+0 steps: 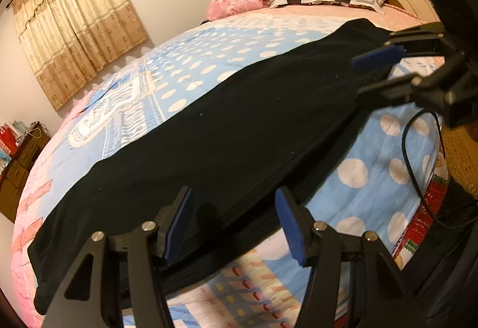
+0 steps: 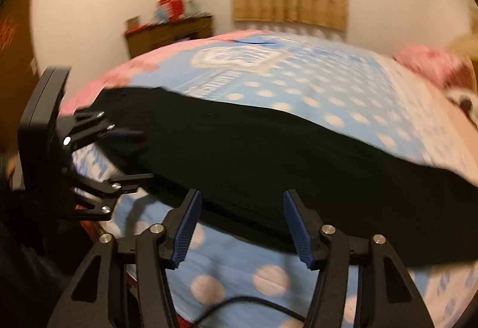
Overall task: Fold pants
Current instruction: 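Bring the right gripper beside the left gripper and grasp the folded pants edge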
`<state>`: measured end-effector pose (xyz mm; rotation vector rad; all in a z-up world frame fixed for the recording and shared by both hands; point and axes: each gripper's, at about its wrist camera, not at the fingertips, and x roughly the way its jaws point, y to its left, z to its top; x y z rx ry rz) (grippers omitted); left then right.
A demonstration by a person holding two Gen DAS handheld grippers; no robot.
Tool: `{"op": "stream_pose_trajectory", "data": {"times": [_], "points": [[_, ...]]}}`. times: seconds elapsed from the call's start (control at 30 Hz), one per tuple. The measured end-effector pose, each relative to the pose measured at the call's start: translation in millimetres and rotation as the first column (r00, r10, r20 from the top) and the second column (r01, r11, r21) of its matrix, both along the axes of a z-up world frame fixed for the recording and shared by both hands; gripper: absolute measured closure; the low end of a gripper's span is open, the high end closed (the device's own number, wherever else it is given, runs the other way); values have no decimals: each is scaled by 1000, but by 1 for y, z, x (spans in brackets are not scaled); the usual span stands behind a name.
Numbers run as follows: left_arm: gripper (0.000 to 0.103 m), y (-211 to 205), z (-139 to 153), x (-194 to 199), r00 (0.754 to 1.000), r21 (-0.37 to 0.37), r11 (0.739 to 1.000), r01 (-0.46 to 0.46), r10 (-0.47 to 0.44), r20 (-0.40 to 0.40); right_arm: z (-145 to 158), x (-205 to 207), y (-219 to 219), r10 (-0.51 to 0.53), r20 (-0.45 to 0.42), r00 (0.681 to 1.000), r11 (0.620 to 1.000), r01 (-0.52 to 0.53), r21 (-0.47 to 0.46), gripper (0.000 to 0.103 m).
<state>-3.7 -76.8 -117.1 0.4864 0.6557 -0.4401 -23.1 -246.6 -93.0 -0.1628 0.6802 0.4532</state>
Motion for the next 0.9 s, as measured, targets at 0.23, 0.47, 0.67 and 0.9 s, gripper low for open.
{"op": "stream_pose_trajectory", "data": {"times": [0.23,0.47,0.67,0.9], "points": [[44,6,-7,6,1000,-8,1000,-4,4,-27,-11,3,34,100,-19,995,989,-101,-107,55],[44,12,-9,10,998,-44,999,-16,14,-53,-28,10,55,129,-15,992,971,-129,-199,76],[83,11,-8,9,998,-45,999,8,-11,-65,-35,11,61,148,-31,989,962,-151,-227,101],[93,6,-4,-4,998,-20,998,53,-54,-43,-27,6,48,142,-61,988,975,-150,-165,102]]}}
